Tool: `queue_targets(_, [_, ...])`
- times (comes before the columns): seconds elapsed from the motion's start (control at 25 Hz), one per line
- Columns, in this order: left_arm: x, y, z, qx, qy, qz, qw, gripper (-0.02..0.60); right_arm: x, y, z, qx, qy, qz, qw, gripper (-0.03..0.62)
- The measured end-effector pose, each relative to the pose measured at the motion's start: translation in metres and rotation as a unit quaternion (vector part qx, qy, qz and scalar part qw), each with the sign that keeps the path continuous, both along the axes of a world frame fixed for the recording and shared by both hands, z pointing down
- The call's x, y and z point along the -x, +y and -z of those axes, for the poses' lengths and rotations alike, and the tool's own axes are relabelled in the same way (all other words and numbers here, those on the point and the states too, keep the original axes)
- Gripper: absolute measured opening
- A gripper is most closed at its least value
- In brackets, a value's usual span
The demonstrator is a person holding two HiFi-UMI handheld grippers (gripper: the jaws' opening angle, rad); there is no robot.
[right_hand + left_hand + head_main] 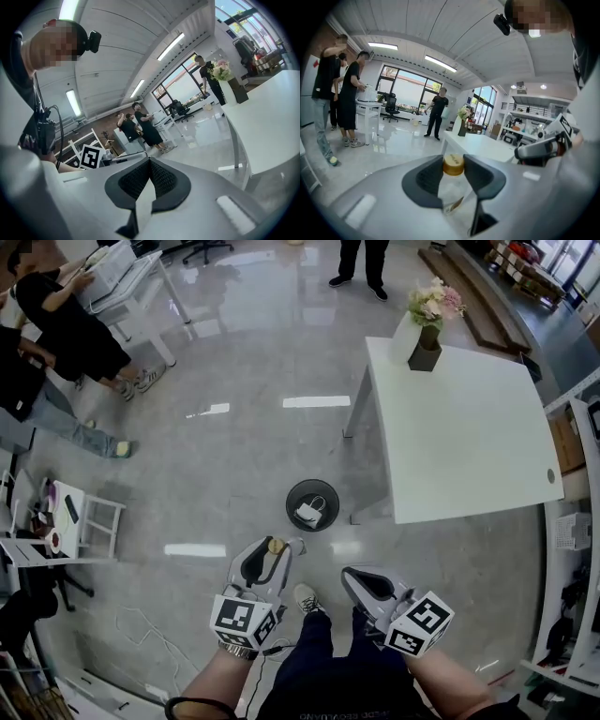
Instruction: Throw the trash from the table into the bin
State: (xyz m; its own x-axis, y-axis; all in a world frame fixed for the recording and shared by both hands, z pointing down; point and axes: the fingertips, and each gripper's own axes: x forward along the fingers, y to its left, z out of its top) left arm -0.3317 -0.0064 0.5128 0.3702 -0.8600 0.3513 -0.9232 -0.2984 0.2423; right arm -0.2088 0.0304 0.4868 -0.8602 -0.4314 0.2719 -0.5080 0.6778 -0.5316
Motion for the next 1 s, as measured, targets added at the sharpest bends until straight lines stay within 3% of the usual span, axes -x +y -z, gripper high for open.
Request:
queue_targets(0.24, [-0.012, -0.016, -0.042, 0.002, -0.012, 0.032, 0.9994, 0.137, -0.008, -0.012, -0.040, 0.009, 0.003, 0.037, 0.999, -0.002])
queue_targets(0.48, [-0.026, -0.031, -0.103, 0.015, -0.002, 0.070, 0.9974, 0.138, -0.017, -0.024, -0.115, 0.022, 0.018, 0.074, 0.997, -0.002])
queue_targets(0.68, [-0.034, -0.039, -0.178, 0.018, 0.009, 0.080, 0.9966, 0.138, -0.024, -0.035, -0.188, 0.037, 0.021, 0.064, 0.997, -0.002])
queue_targets(1.0, [-0.027, -0.072, -0.293, -0.002, -0.004, 0.077, 0.9970, 0.138, -0.028, -0.057, -0.300, 0.037, 0.027, 0.042, 0.998, -0.002])
